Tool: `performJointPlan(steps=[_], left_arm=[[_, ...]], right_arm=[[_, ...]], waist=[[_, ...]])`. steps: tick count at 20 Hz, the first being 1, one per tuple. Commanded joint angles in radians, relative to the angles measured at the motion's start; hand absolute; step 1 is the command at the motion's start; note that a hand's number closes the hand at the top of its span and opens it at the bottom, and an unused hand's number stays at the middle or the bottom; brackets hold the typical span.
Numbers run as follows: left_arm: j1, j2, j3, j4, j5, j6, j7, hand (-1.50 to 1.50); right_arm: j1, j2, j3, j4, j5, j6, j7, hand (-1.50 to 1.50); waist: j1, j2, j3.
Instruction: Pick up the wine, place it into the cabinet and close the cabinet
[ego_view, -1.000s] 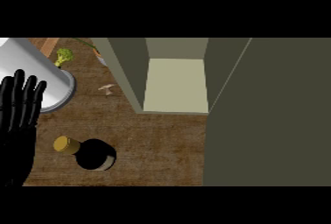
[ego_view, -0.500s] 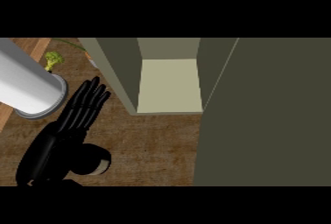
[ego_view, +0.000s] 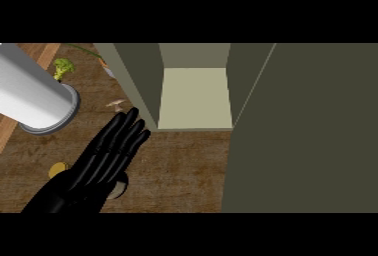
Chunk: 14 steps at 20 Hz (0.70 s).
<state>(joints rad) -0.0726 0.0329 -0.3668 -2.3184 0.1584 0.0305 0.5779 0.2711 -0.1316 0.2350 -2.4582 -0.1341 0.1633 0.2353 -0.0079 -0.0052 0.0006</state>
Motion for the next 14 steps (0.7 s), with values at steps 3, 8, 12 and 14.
performJointPlan(steps=[3,8,12,14], left_arm=[[-0.039,-0.029,-0.111,-0.193,-0.094,0.111,0.249,-1.50],[-0.042,-0.032,-0.242,-0.228,-0.193,0.196,0.296,-1.50],[-0.137,-0.033,-0.250,-0.245,-0.261,0.260,0.393,-1.50],[-0.160,-0.033,-0.171,-0.253,-0.245,0.245,0.436,-1.50]], right_arm=[[0.041,0.002,0.055,-0.140,0.023,-0.027,0.091,-1.50],[0.024,-0.013,0.047,-0.226,-0.012,-0.053,0.169,-1.50],[-0.053,0.012,0.068,-0.207,0.015,-0.107,0.230,-1.50],[0.060,-0.012,0.092,-0.236,0.018,-0.064,0.162,-1.50]], waist=[[0.005,0.000,0.000],[0.006,-0.001,0.000],[0.010,0.000,0.000],[0.001,-0.001,0.001]])
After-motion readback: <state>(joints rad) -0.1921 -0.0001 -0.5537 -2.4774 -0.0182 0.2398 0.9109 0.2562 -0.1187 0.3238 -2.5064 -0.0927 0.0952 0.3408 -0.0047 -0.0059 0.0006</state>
